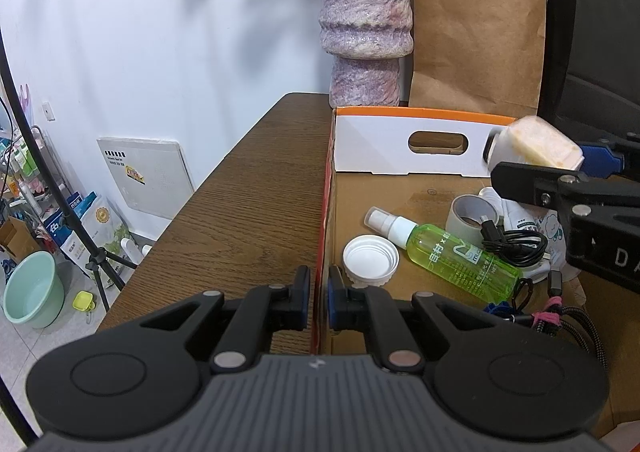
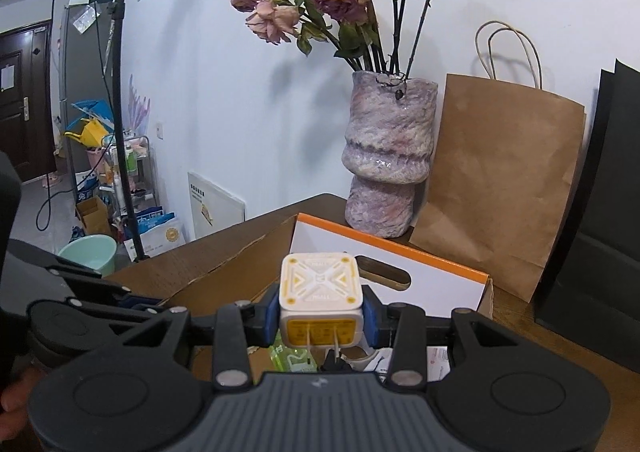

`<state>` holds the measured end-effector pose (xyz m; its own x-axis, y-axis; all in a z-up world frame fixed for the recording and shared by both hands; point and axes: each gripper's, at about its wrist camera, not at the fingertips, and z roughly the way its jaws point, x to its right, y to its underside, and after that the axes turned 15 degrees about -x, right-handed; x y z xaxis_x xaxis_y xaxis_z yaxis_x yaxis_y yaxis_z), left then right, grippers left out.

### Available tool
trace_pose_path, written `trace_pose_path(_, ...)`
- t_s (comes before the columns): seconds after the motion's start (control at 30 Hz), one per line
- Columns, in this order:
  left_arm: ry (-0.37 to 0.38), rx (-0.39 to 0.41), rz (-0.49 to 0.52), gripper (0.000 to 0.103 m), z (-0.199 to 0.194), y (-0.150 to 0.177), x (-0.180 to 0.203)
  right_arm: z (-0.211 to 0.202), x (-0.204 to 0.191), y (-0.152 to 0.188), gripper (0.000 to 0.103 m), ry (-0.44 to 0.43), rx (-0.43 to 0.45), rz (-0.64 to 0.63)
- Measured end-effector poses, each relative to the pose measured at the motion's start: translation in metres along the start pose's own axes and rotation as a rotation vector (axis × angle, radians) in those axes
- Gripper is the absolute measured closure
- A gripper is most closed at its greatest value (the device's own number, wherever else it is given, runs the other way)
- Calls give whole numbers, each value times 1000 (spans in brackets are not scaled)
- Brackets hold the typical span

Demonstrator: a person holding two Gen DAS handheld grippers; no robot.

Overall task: Organize rigid objects
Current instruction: 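Carry the white charger cube into the box and release it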

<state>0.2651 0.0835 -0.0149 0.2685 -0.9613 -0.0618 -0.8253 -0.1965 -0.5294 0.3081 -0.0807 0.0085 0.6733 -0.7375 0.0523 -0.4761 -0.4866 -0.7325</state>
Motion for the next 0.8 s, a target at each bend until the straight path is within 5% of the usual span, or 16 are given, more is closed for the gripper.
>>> trace_pose_path(0.03, 0, 0, 0, 93, 0, 0, 0, 0, 0, 0, 60, -3, 3, 0)
trace_pose_path(0.13, 0, 0, 0, 93, 0, 1, 1, -4, 2, 0, 0, 31, 23, 0)
trace_pose_path(0.8, 1, 3, -23, 87, 0, 2, 0, -6, 14, 5, 0, 127, 5, 32)
